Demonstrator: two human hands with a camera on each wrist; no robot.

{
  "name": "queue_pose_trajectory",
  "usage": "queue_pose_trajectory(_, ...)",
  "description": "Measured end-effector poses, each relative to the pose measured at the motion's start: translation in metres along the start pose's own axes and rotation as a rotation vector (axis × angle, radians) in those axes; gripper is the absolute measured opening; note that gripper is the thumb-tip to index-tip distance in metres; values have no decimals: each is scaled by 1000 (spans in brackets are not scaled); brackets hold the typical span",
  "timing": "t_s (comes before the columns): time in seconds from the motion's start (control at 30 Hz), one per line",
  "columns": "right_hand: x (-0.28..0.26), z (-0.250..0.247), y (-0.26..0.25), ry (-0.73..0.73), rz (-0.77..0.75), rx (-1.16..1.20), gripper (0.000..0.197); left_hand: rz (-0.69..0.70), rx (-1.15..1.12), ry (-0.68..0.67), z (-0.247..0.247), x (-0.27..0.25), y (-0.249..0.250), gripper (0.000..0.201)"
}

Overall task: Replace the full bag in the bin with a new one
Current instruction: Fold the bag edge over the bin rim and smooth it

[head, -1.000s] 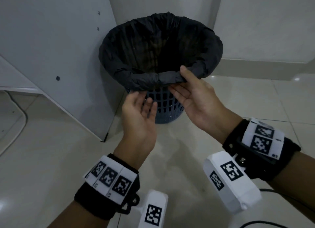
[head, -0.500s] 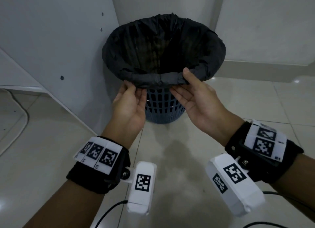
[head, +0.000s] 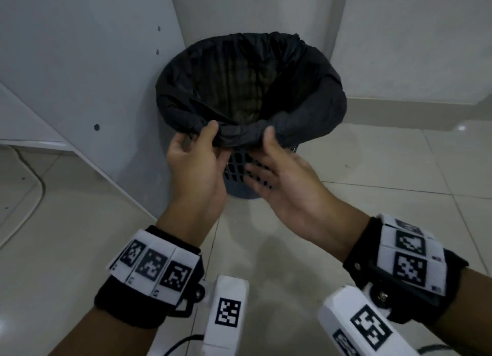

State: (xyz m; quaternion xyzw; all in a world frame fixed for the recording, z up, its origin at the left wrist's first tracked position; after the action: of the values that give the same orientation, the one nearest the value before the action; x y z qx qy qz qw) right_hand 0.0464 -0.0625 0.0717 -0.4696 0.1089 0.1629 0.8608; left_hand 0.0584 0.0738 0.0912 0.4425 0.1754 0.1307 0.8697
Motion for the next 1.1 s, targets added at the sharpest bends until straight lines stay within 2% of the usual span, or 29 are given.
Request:
queue_pose_trajectory(0.1, 4, -19, -10, 105, -63, 127, 49, -20, -18, -3, -2, 5, -1, 44)
queue_pose_trajectory(0.27, 12, -28, -26, 104, -128, 191, 28, -38, -42, -12, 1, 5, -2, 42)
queue_pose_trajectory(0.43, 19, -26, -24, 80, -105, 188, 21, -13, -107, -15, -1, 10, 0, 42)
queue_pose_trajectory(0.57, 20, -19, -21, 76, -116, 190, 20, -19, -149, 4, -4, 1, -12, 51)
queue_pose_trajectory(0.7, 20, -16, -21, 87, -149, 196, 21, -108, -29, -2, -2, -16, -38, 31)
queue_pose_trajectory(0.87, 20, -22, -20, 130, -150, 167, 14, -164, -16, 9, 1, -14, -44, 14)
queue_pose_trajectory(0.97, 21, -23, -21, 161, -144, 189, 9, -184, -19, 11, 4, -12, -43, 13)
queue_pose_trajectory(1.1, 20, -22, -24, 166, -147, 227, 12, -215, -56, 17, 8, -12, -43, 15)
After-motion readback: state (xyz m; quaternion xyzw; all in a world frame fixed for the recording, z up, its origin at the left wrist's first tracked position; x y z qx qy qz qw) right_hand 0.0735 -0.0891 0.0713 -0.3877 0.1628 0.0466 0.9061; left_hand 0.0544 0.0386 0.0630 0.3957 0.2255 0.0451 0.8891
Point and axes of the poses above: each hand's wrist, its own x-axis towards the middle knuckle, its own z-axis out of the palm, y = z × x, the point moved 6 cm from there along x, towards the middle knuckle
